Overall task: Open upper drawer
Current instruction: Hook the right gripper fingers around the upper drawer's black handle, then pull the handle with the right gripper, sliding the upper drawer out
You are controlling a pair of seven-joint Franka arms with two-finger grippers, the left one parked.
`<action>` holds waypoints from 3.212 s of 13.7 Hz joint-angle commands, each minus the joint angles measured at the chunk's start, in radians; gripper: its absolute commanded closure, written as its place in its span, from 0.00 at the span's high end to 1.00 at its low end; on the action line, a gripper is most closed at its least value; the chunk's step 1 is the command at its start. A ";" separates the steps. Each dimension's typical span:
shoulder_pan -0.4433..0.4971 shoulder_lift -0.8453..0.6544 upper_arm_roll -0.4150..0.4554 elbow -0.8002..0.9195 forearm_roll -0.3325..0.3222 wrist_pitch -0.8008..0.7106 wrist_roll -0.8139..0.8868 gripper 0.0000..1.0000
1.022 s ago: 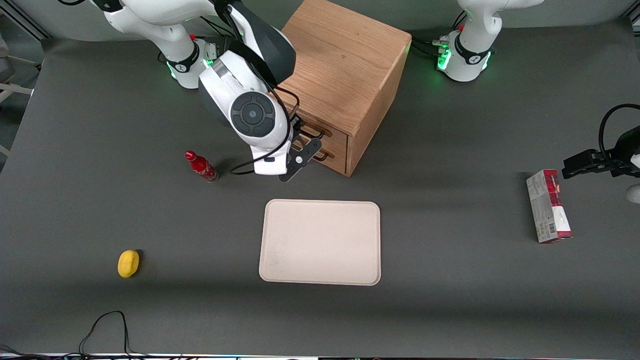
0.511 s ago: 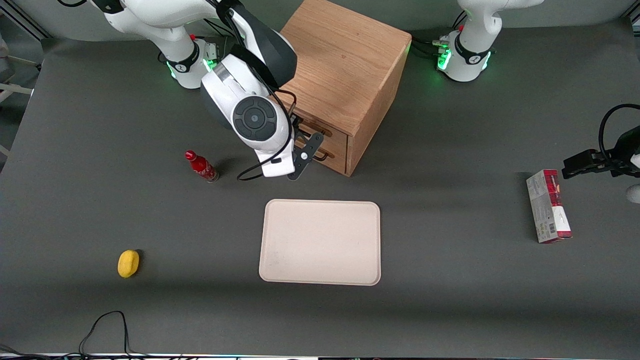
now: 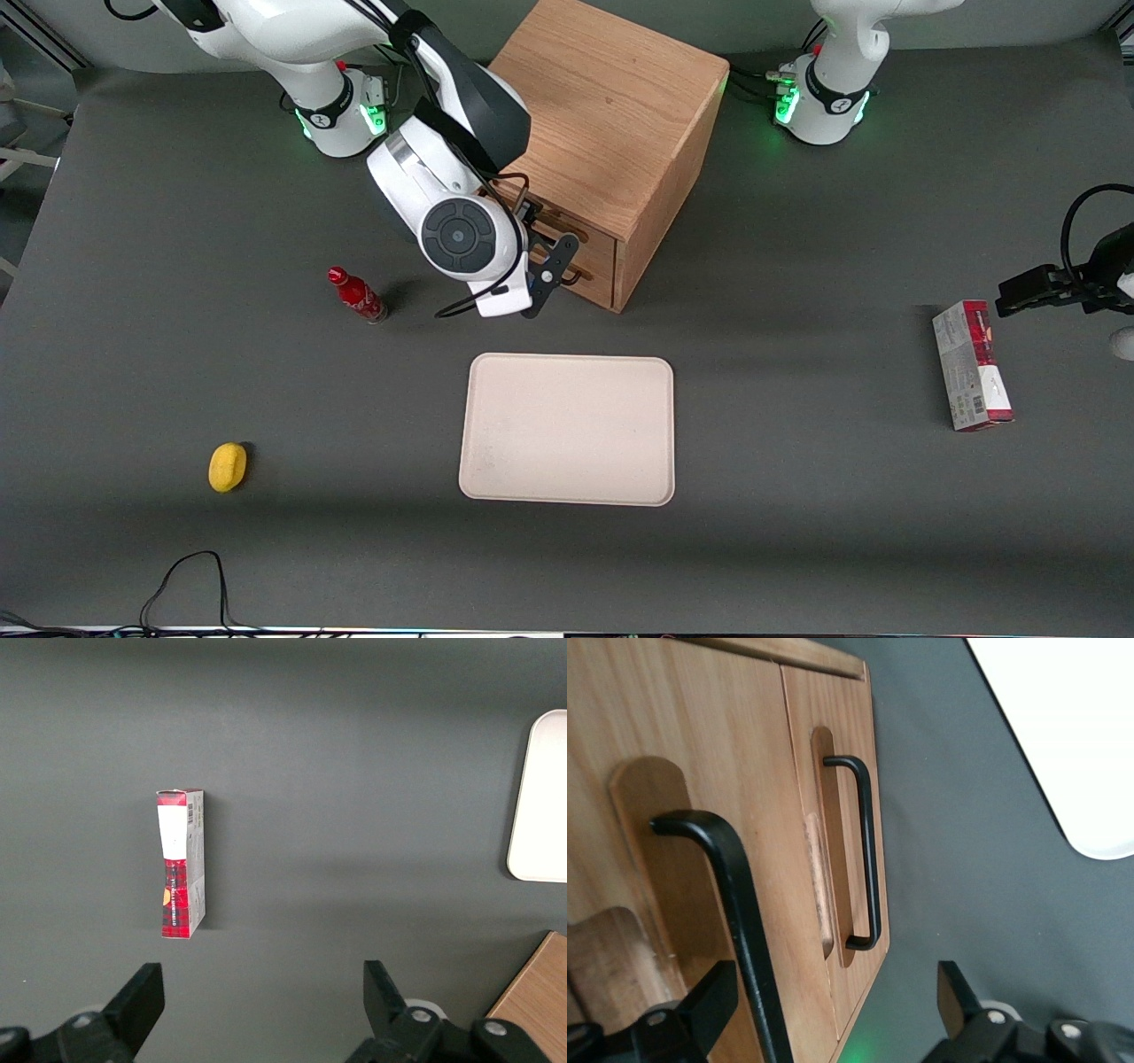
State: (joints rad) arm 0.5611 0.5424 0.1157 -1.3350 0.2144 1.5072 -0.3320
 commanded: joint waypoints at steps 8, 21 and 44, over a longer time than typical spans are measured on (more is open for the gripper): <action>0.002 0.019 -0.010 -0.013 -0.079 0.034 -0.047 1.00; -0.151 0.089 -0.014 0.089 -0.082 0.057 -0.058 1.00; -0.289 0.165 -0.014 0.220 -0.079 0.177 -0.059 1.00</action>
State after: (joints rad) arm 0.2847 0.6791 0.0968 -1.1704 0.1441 1.6811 -0.3731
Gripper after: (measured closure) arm 0.000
